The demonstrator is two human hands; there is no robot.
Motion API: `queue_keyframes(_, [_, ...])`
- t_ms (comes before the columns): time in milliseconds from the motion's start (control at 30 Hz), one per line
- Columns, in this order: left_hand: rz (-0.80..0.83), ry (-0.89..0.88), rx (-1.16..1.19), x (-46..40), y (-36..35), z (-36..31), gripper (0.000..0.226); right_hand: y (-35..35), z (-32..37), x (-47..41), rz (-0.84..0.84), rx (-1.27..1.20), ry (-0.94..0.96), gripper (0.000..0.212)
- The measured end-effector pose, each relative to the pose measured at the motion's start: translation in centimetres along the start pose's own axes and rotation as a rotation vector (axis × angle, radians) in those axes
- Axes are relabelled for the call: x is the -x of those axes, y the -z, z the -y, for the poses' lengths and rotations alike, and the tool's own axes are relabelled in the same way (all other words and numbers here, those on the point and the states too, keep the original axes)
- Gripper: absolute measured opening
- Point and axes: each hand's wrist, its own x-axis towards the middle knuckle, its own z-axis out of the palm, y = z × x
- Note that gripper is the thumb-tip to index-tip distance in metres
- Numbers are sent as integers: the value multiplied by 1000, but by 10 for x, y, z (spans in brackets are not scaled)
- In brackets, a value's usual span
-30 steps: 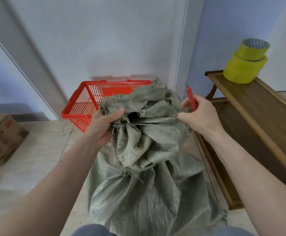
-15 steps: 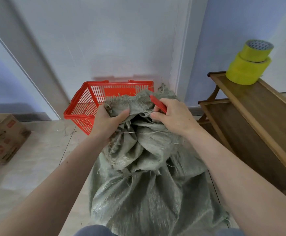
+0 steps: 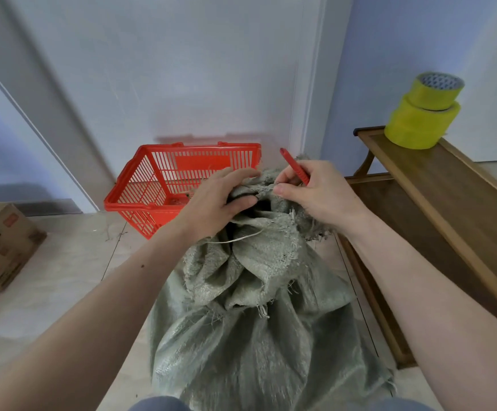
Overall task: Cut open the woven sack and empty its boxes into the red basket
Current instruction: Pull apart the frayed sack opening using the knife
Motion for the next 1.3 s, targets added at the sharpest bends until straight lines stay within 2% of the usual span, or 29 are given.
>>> queue_keyframes(200, [-4,62,241,7,-6,-11,31,12,-8,6,-2,59,13,6])
queue_keyframes(300, [-71,74,151,12,-7,-6,15,18,-15,6,-30,85,0,6])
queue_keyframes(400, [-56,111,82,11,-8,-7,19,18,-21,5,-39,138,-20,6])
queue_keyframes(500, [-20,166,381,9,-6,-18,6,19,-22,4,-82,147,-53,7])
queue_keyframes(567, [-6,187,635,10,-8,-25,8,18,-22,3,-76,170,-62,8])
queue_keyframes(600, [-16,184,688,11,-9,-27,10,18,-20,3,-66,206,-51,9])
queue_keyframes(667, [-26,178,662,8,-10,-32,12,18,-14,5,-62,335,-10,19])
queue_keyframes(733, [-22,181,599,5,-11,-35,13,21,-5,11,-70,453,-4,42])
queue_keyframes(767, [-26,184,580,4,-11,-36,14,24,0,15,-81,474,-4,47])
queue_keyframes(867, [-43,205,563,1,-13,-37,15,29,13,26,-109,517,63,39])
queue_keyframes(933, [-46,217,565,-1,-15,-37,14,30,16,32,-79,638,95,33])
queue_keyframes(1067, [-65,227,550,-3,-17,-36,11,27,11,37,-52,814,85,37])
queue_keyframes(1300, [-71,188,525,-2,-17,-38,10,20,7,34,-90,900,97,38])
